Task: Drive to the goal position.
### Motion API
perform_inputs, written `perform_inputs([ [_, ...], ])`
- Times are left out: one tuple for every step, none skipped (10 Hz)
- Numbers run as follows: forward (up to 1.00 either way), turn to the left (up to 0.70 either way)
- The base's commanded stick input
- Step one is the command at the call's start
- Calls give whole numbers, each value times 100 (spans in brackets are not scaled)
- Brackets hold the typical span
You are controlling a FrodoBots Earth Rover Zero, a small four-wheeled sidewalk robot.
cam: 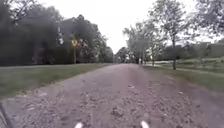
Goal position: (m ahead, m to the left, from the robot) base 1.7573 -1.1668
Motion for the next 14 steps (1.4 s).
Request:
perform_inputs([
  [70, 0],
  [70, 0],
  [70, 0],
  [70, 0],
  [70, 0],
  [70, 0],
  [70, 0],
  [70, 0],
  [70, 0],
  [70, 0],
  [70, 0],
  [70, 0],
  [70, 0],
  [70, 0],
])
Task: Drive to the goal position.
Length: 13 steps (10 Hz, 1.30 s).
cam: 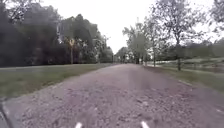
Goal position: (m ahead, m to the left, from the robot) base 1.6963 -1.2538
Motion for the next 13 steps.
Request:
perform_inputs([
  [70, 0],
  [70, -4],
  [70, -9],
  [70, -13],
  [70, -18],
  [70, -23],
  [70, -28],
  [70, -33],
  [70, -35],
  [70, -35],
  [70, -23],
  [70, -2],
  [70, 0],
])
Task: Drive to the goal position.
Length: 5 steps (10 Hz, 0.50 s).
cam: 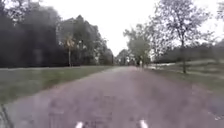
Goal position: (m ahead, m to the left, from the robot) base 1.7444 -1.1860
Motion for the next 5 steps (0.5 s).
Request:
perform_inputs([
  [70, 0],
  [70, 0],
  [70, 0],
  [70, 0],
  [70, 0],
])
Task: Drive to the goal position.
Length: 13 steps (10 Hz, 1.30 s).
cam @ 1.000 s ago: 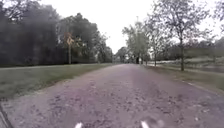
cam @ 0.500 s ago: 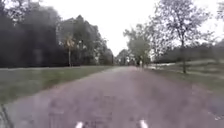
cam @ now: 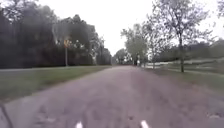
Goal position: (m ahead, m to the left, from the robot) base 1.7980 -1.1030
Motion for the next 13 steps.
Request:
perform_inputs([
  [70, 0],
  [70, 0],
  [70, 0],
  [70, -3],
  [70, -12],
  [70, -20],
  [70, -28],
  [70, -35],
  [70, -35],
  [70, -35],
  [70, -35],
  [70, -35],
  [70, -35],
])
